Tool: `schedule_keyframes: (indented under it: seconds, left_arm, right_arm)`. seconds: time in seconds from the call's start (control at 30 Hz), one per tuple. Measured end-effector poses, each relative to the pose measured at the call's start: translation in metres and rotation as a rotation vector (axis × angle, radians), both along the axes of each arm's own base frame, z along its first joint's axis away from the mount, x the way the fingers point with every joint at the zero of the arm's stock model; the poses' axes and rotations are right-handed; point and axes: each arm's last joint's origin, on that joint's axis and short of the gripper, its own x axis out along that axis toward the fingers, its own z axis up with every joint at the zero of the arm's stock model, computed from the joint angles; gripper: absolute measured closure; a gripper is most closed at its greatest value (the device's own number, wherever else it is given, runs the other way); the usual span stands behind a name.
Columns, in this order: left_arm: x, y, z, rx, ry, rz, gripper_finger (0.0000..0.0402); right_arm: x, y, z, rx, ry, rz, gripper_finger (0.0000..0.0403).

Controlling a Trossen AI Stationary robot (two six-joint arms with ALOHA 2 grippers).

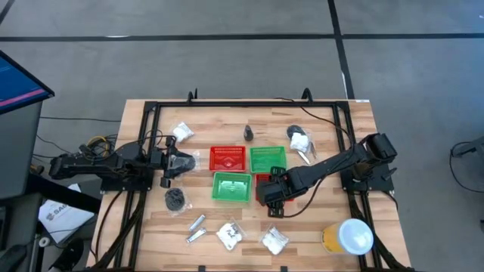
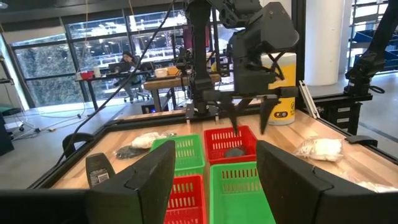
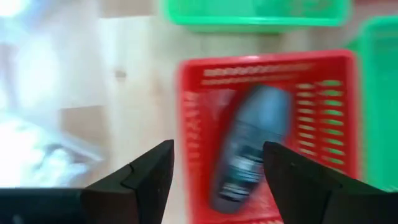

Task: Pick & Place Travel size toiletries
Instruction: Put the white cotton pack into the right green basket

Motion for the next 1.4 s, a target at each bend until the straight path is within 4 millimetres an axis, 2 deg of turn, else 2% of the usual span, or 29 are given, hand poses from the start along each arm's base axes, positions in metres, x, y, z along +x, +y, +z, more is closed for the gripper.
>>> schedule_keyframes:
  seconds: [0.23,0.5,0.7,0.87,1.1,1.4]
  left_arm:
    - [0.000,0.000,0.000,-0.091,-0.001,-0.007,0.0189]
    - [0.000,0.000,0.001,-0.226,-0.002,-0.017,0.0189]
    - [0.000,0.000,0.001,-0.311,-0.004,-0.024,0.0188]
    - [0.000,0.000,0.001,-0.342,-0.005,-0.027,0.0188]
    - [0.000,0.000,0.001,-0.344,-0.005,-0.027,0.0188]
    - [0.001,0.000,0.001,-0.371,-0.003,-0.029,0.0188]
  right_arm:
    - [-0.001,0.030,0.003,0.119,-0.070,0.099,0.0177]
    - [-0.014,0.074,0.007,0.201,-0.143,0.180,0.0180]
    - [-0.024,0.099,0.010,0.259,-0.183,0.191,0.0180]
    - [-0.029,0.110,0.011,0.283,-0.199,0.191,0.0185]
    - [-0.032,0.117,0.011,0.277,-0.221,0.181,0.0196]
    - [-0.020,0.127,-0.025,0.275,-0.121,0.181,0.0214]
